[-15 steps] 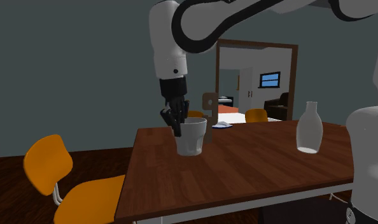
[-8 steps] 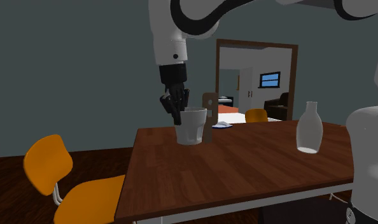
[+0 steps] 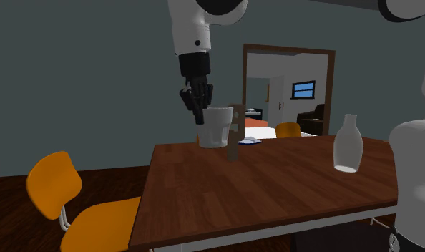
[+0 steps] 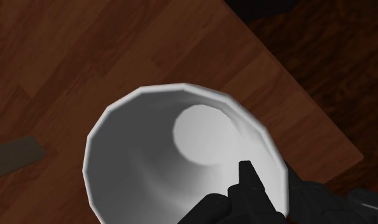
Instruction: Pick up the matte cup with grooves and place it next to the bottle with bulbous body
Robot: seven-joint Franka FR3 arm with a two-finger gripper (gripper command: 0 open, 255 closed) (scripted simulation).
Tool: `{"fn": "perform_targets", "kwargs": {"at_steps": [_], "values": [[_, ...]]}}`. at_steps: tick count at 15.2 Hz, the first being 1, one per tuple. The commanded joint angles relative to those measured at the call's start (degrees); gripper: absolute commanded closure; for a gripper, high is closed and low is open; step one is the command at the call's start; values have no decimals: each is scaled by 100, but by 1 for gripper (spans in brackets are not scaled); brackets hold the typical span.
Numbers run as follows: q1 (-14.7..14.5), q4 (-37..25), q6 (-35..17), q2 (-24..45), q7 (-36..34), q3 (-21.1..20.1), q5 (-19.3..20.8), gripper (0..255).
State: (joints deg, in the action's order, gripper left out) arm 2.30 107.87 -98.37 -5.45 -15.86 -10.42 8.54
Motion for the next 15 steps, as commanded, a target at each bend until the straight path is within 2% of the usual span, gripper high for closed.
{"fn": "perform_targets", "kwargs": {"at_steps": [1, 15], "values": [[1, -172, 158, 13, 24, 0, 0, 255], [-9, -1436, 1258, 173, 153, -23, 21, 255]]}}
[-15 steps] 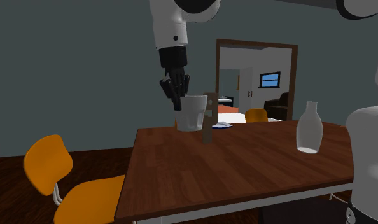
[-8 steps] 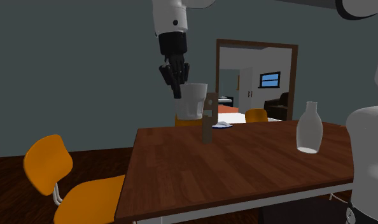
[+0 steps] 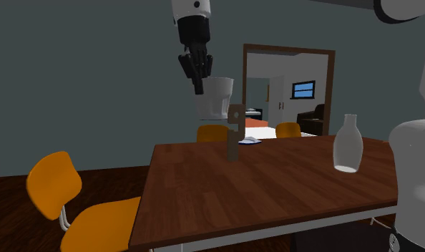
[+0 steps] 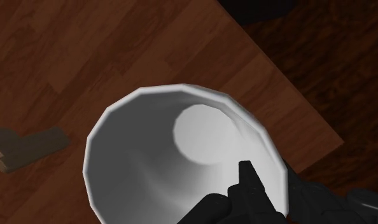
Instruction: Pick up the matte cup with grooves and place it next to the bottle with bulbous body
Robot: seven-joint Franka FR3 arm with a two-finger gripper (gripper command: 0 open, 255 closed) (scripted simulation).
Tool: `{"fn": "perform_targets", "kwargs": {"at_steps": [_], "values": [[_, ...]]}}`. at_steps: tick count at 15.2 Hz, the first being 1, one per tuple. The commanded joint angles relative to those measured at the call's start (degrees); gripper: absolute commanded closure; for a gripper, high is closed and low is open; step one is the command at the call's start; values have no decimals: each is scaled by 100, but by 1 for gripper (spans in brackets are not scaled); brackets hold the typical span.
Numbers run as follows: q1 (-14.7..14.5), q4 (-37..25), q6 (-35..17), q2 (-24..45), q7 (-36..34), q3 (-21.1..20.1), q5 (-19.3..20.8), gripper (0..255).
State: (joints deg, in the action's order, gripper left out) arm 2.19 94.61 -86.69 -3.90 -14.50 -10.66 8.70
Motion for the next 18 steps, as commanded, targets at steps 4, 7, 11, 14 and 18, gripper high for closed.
{"fn": "perform_targets", "kwargs": {"at_steps": [4, 7, 11, 14, 18], "values": [[-5, -541, 421, 118, 50, -11, 27, 255], [-13, -892, 679, 212, 73, -22, 49, 255], [-26, -1341, 996, 348, 99, -38, 84, 255], [170, -756, 828, -141, 484, 176, 31, 255], [389, -129, 660, -690, 1005, 491, 29, 255]]}}
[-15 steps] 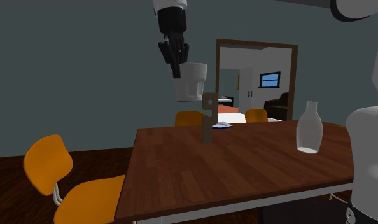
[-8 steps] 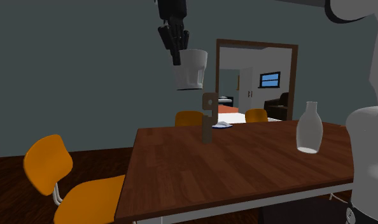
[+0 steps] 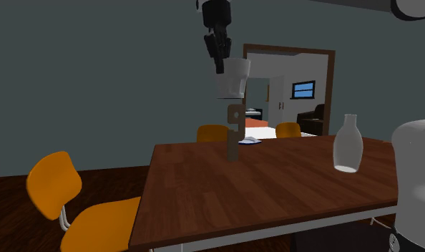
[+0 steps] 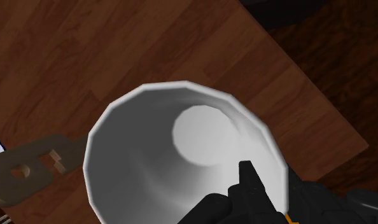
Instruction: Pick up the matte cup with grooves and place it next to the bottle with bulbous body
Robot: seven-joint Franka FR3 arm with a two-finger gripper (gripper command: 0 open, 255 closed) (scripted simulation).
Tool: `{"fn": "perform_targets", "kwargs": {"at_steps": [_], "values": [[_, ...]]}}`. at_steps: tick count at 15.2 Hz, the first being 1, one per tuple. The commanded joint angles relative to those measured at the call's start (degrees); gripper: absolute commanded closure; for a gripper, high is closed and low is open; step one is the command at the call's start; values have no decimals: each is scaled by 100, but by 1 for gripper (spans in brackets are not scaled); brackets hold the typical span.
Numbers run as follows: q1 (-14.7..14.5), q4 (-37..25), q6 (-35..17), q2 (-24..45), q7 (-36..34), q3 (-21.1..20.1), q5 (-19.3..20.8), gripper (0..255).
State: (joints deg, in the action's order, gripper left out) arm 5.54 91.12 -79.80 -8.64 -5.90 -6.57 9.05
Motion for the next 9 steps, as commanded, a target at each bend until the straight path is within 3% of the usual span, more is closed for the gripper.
{"fn": "perform_targets", "kwargs": {"at_steps": [1, 9], "values": [[106, 354, -63, -338, 276, 164, 5, 255], [479, 1144, -283, -1095, 1334, 869, 201, 255]]}}
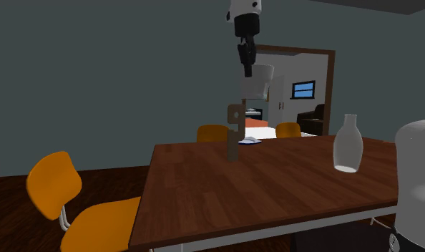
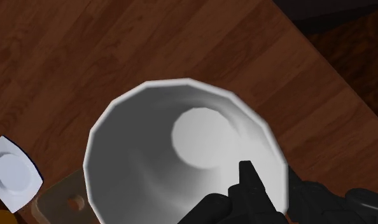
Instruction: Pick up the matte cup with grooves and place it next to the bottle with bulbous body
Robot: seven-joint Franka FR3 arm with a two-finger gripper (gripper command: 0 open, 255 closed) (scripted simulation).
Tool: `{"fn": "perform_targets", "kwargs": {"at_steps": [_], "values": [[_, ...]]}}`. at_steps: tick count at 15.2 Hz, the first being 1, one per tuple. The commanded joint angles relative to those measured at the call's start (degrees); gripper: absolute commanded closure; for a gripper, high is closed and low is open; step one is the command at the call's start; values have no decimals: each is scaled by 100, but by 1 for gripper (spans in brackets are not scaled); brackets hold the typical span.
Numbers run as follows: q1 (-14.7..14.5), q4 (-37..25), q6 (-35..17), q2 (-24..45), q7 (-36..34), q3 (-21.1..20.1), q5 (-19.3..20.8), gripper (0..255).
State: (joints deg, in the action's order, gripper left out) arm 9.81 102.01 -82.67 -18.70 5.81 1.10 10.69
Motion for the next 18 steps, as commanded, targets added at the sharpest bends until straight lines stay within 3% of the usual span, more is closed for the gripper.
{"fn": "perform_targets", "kwargs": {"at_steps": [1, 9, 18], "values": [[98, 122, -20, -157, 297, 194, 72, 255], [456, 418, -210, -496, 1384, 972, 383, 255], [814, 261, -464, -406, 2663, 1943, 663, 255]]}}
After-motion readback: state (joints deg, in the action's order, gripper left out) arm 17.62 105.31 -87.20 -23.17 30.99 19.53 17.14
